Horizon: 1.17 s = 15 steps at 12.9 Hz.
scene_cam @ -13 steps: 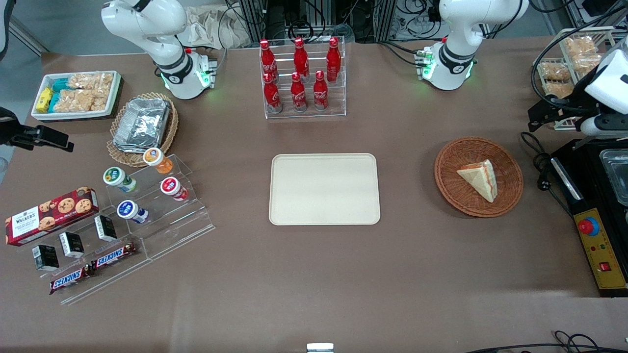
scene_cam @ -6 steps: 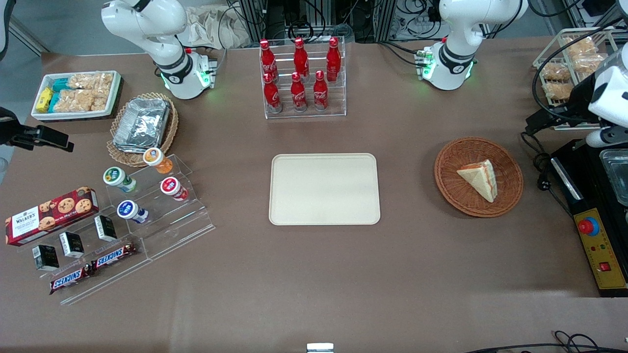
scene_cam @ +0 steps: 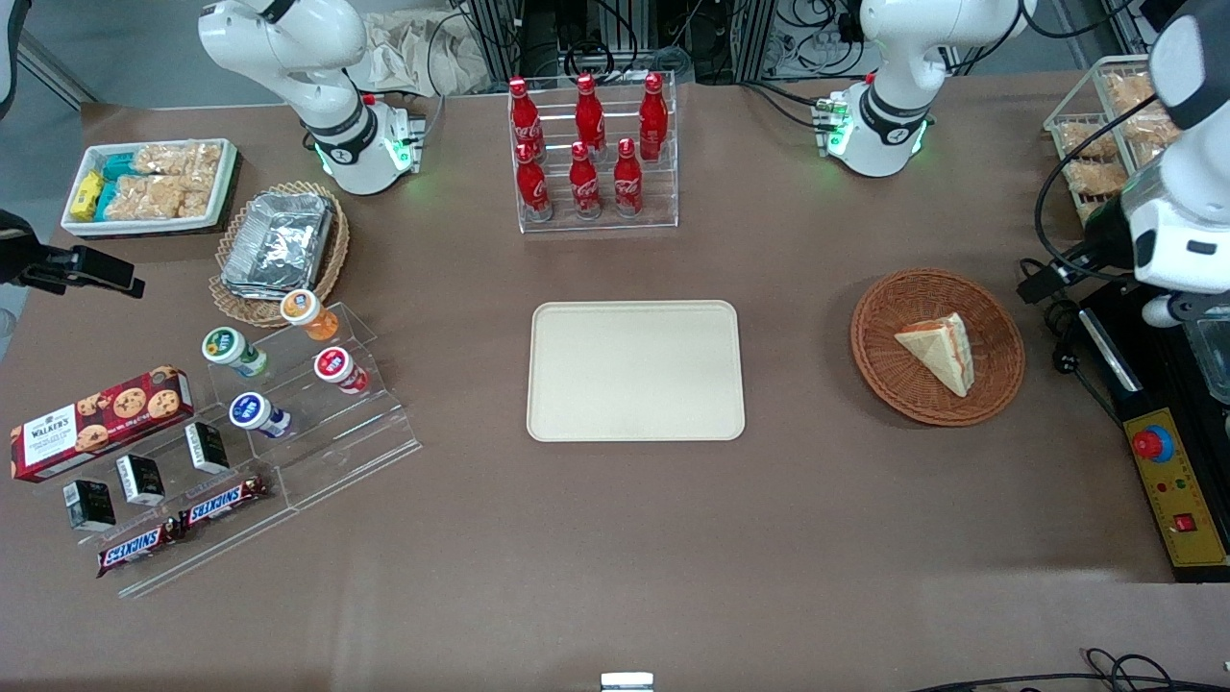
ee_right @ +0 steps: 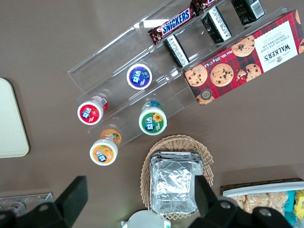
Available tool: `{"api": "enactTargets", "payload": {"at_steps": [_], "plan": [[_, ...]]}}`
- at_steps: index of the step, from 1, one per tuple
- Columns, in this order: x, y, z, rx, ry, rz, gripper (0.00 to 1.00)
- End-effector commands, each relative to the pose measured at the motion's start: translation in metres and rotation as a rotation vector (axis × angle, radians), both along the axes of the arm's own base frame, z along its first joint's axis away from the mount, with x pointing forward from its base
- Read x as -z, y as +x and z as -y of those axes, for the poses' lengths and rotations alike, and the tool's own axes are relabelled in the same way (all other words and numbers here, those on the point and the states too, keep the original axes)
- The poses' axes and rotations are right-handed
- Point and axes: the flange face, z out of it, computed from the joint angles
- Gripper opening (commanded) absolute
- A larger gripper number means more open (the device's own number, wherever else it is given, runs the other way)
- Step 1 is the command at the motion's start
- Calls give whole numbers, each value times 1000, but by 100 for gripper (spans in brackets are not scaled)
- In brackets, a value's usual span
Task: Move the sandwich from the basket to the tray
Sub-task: 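Lower the open left gripper over the wrapped sandwich in the wicker basket, then close the left gripper on the sandwich and lift it from the basket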
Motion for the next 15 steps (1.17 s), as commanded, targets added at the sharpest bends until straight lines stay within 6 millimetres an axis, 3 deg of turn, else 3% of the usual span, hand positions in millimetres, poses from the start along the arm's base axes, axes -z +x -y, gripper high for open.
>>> {"api": "enactTargets", "payload": {"at_steps": [1,5,10,15], "plan": [[49,-35,-9,-181,19,51,100],[113,-47,-28,-253,-3,88,100],[204,-56,-27,-291,-42,119,100],[253,-63,-26,-304,-48,139,100]]}}
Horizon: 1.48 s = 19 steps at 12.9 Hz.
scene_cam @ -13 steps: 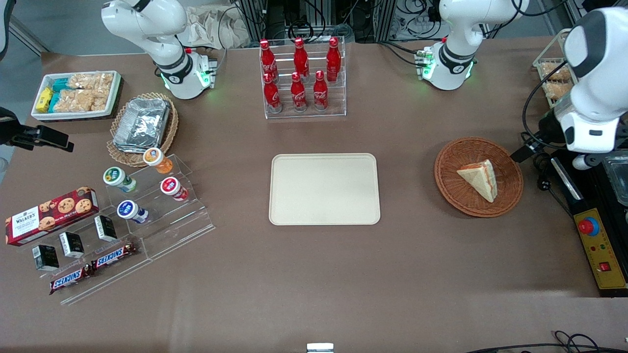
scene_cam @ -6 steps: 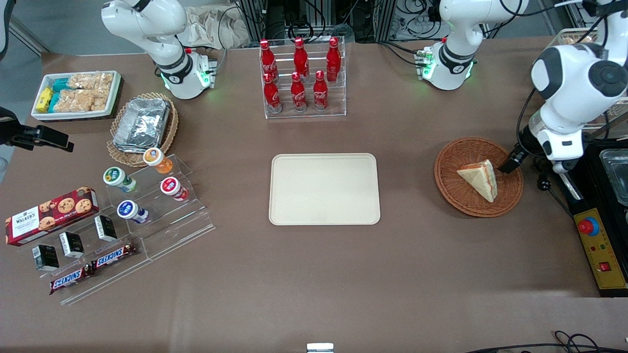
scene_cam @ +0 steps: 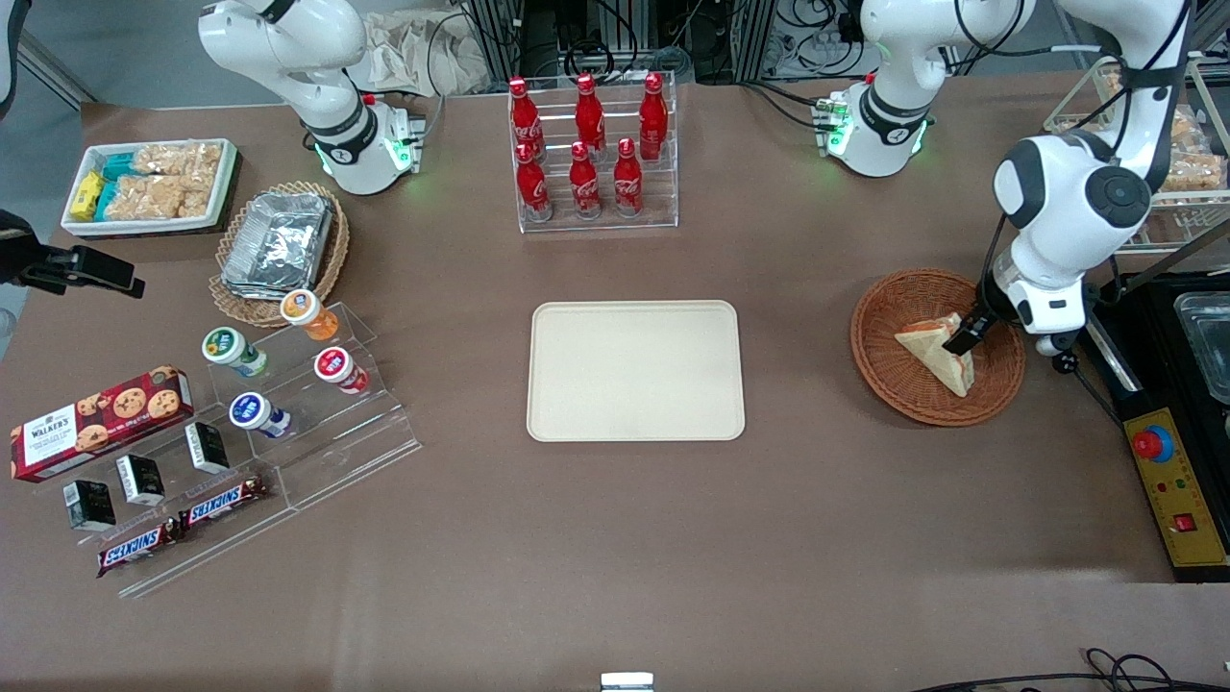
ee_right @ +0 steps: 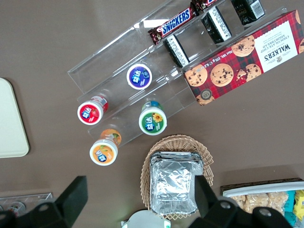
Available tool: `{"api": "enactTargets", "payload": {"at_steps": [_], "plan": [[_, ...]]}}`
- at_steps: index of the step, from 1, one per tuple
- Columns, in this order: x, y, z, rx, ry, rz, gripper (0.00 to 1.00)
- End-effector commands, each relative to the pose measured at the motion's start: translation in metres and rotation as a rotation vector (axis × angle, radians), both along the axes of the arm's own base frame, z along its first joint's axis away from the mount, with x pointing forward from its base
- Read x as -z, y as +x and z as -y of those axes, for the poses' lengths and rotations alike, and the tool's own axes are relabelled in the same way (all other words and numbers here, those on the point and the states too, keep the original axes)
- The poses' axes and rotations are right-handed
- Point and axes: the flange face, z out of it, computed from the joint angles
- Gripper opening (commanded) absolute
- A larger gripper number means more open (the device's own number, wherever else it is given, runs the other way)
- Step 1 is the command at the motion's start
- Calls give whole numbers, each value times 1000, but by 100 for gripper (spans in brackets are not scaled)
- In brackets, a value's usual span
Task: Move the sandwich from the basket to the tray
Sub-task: 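Close the left gripper on the sandwich and lift it from the basket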
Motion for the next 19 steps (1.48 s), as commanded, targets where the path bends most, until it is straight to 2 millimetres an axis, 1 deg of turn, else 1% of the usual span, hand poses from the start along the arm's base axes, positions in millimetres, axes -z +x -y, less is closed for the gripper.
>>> {"api": "enactTargets", "payload": {"at_steps": [1,4,5,7,9,10,11,12,13,15,17,18,19], "plan": [[23,-12,5,-25,-4,37,100],[45,-21,6,-23,-1,31,100],[45,-21,7,-21,-1,31,92],[47,-21,6,-18,-1,23,0],[40,-16,9,-15,-2,35,0],[32,-12,11,-6,-2,48,0],[22,-9,14,10,-3,39,0],[7,-3,21,33,-2,16,0],[-10,4,23,44,-1,-4,0],[-52,19,25,78,0,-38,0],[-105,33,33,159,-1,-83,0],[-135,43,42,191,0,-110,0],[-169,53,61,230,5,-129,0]]}}
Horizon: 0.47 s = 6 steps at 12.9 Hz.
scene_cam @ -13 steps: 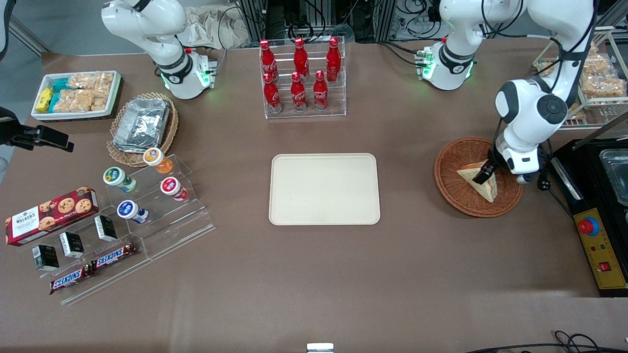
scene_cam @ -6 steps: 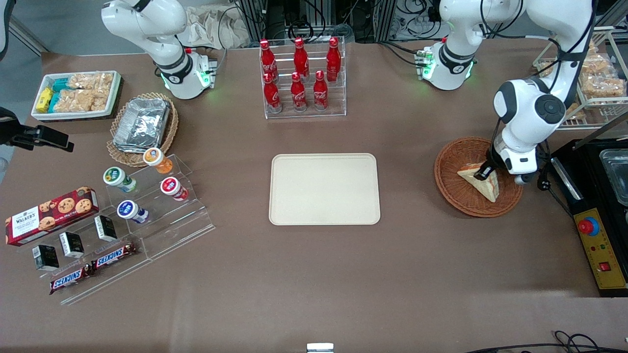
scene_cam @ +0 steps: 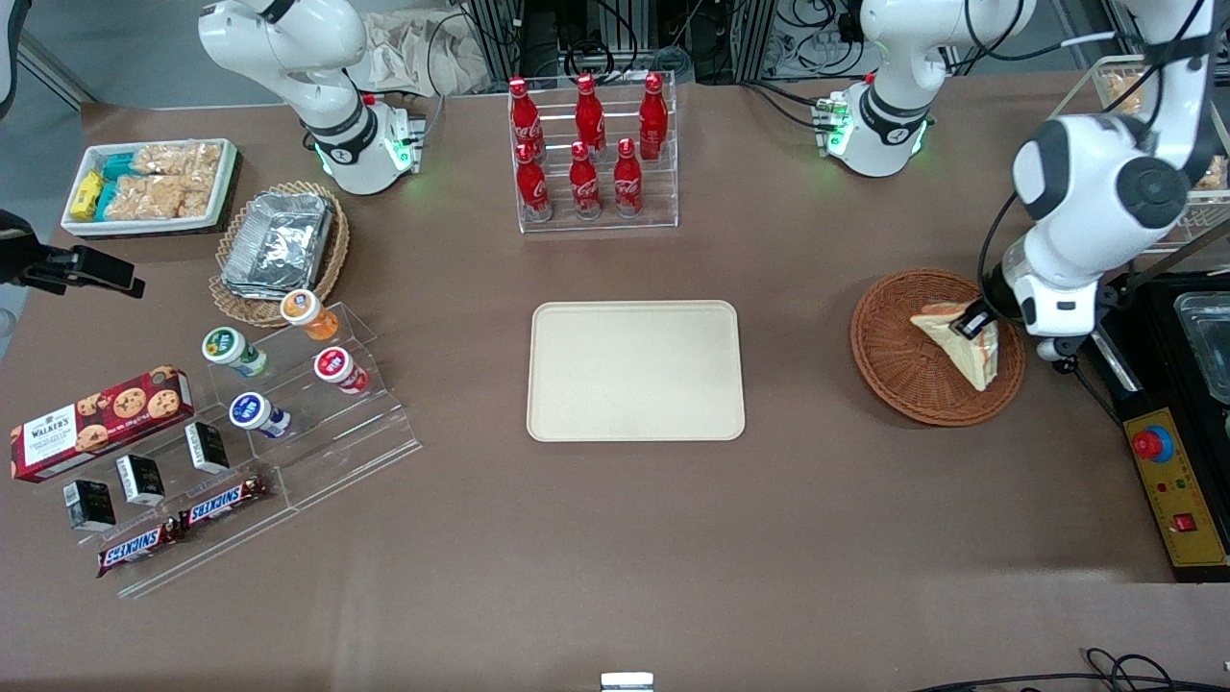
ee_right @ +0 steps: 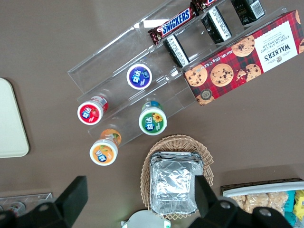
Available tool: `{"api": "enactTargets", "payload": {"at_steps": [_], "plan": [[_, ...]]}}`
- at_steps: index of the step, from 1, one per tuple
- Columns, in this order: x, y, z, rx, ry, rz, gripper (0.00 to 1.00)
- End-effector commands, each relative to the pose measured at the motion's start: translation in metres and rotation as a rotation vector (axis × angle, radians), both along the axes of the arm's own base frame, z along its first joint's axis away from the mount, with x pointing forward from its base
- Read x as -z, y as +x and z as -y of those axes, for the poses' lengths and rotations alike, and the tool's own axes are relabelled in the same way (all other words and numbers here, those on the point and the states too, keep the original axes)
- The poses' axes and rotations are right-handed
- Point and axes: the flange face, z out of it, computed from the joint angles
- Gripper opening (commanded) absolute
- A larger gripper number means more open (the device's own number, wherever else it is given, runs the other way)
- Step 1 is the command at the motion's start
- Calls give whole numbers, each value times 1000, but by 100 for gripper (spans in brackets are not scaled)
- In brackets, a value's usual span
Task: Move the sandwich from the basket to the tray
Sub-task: 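Close the left gripper on the sandwich and lift it from the basket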
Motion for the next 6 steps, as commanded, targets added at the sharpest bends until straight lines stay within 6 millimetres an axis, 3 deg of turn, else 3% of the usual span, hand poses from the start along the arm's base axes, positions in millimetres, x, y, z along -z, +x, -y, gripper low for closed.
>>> {"api": "enactTargets", "payload": {"at_steps": [1,3,6], "plan": [[-86,24,43,114,29,-36,0],[-131,19,92,218,75,-54,0],[-162,2,176,366,88,-21,0]]}}
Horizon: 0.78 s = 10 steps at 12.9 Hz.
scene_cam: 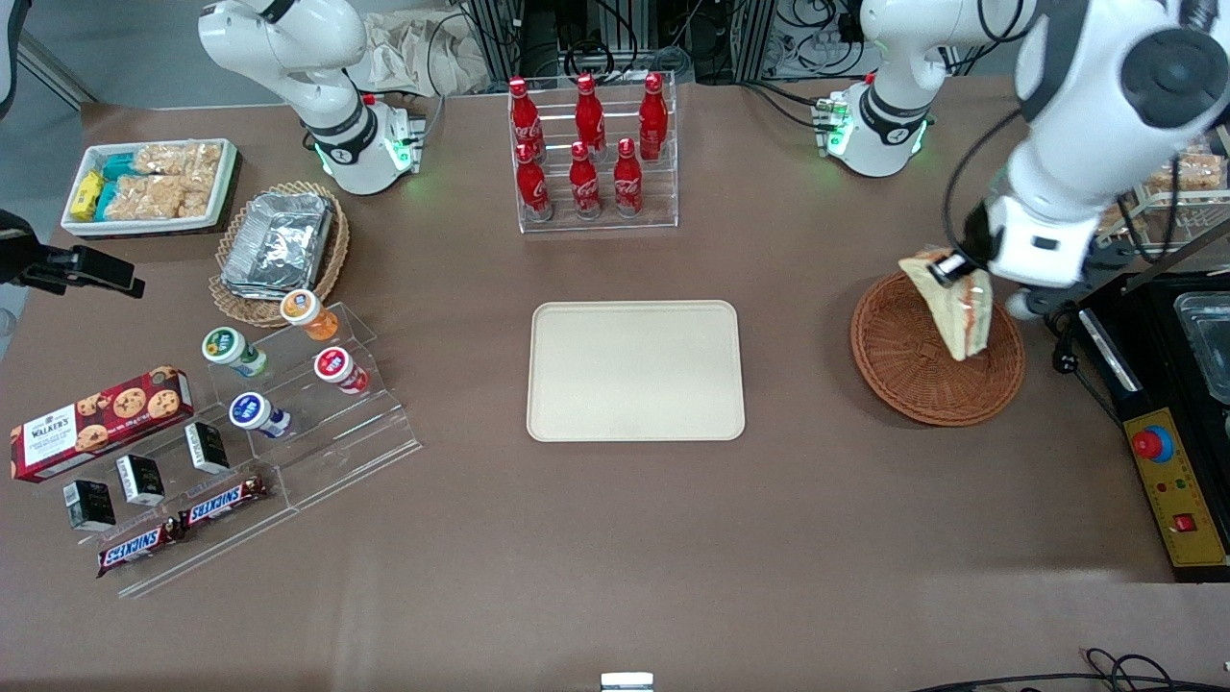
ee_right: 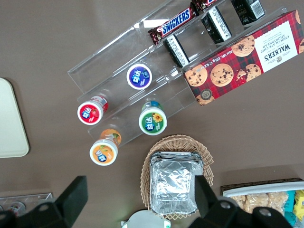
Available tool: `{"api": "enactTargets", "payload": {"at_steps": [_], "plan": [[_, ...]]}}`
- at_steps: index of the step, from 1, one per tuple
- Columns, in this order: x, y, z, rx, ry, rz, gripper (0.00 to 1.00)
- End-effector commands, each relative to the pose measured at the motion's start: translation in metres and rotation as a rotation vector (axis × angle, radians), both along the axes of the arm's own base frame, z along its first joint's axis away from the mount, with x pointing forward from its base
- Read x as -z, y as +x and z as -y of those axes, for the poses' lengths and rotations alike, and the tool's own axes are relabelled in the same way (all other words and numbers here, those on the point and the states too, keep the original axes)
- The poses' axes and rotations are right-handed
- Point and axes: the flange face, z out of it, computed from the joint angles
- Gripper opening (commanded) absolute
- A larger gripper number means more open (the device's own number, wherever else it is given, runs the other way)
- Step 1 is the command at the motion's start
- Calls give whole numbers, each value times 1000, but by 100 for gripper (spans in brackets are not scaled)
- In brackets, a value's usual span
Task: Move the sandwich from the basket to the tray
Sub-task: 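Carry the sandwich with the left gripper over the cream tray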
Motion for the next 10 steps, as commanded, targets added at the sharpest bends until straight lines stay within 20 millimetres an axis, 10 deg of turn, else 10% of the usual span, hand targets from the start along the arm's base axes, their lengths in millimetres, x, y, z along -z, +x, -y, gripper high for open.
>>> {"api": "enactTargets", "payload": {"at_steps": [1,5,10], "plan": [[-9,-9,68,135,21,-22,0],[43,-38,164,326,64,-64,0],[154,-32,224,310,29,-5,0]]}}
